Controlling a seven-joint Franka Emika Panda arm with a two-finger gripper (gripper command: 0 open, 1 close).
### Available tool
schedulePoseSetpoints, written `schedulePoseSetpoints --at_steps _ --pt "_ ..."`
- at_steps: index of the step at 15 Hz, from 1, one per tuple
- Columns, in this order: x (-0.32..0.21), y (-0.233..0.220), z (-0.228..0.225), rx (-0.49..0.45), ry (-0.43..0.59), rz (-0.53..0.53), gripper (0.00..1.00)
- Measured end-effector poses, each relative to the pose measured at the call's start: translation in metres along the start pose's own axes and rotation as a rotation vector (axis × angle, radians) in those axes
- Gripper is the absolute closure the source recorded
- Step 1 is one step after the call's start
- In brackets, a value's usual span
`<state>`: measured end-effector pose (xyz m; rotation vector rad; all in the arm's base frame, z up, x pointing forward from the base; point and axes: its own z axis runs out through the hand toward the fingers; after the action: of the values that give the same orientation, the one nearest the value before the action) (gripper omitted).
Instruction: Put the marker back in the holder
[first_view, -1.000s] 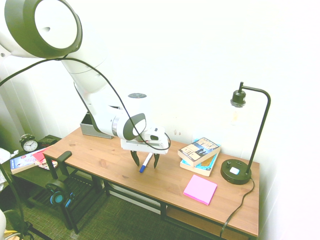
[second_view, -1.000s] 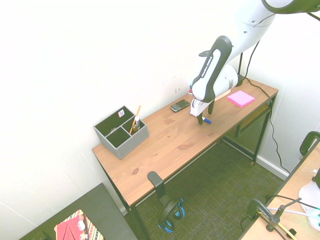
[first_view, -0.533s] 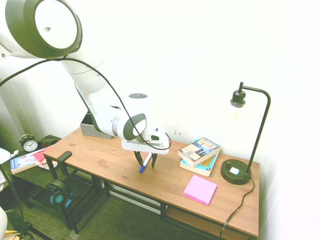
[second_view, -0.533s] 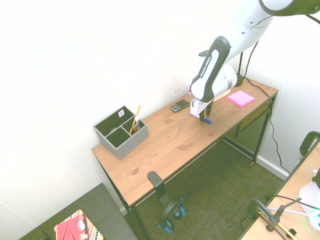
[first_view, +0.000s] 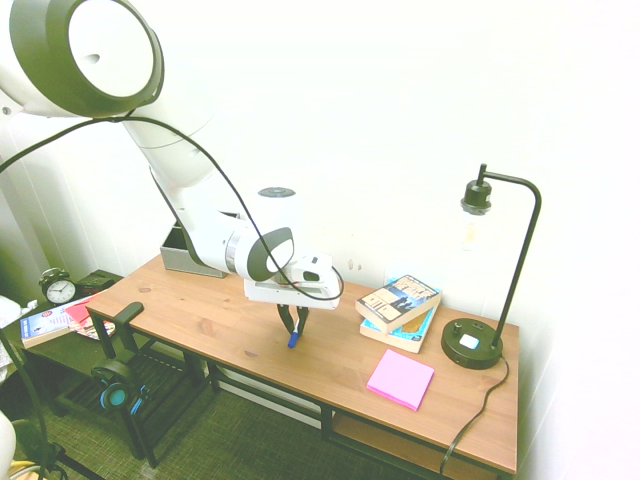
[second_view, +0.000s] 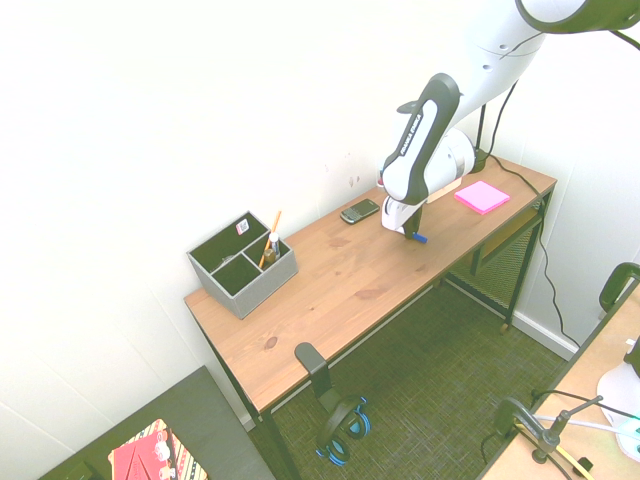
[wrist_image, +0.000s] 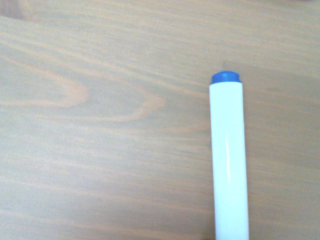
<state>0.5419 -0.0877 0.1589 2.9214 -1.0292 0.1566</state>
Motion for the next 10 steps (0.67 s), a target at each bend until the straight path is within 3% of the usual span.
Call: schedulePoseSetpoints --at_steps 3,5,10 --pt "-0.006 -0.009 -0.021 0.028 -0.078 0.071 1.0" --pt "-0.025 -0.036 -0.072 0.069 -0.204 0.089 1.0" --pt "-0.107 -0.155 -0.202 0.109 -0.52 0.168 1.0"
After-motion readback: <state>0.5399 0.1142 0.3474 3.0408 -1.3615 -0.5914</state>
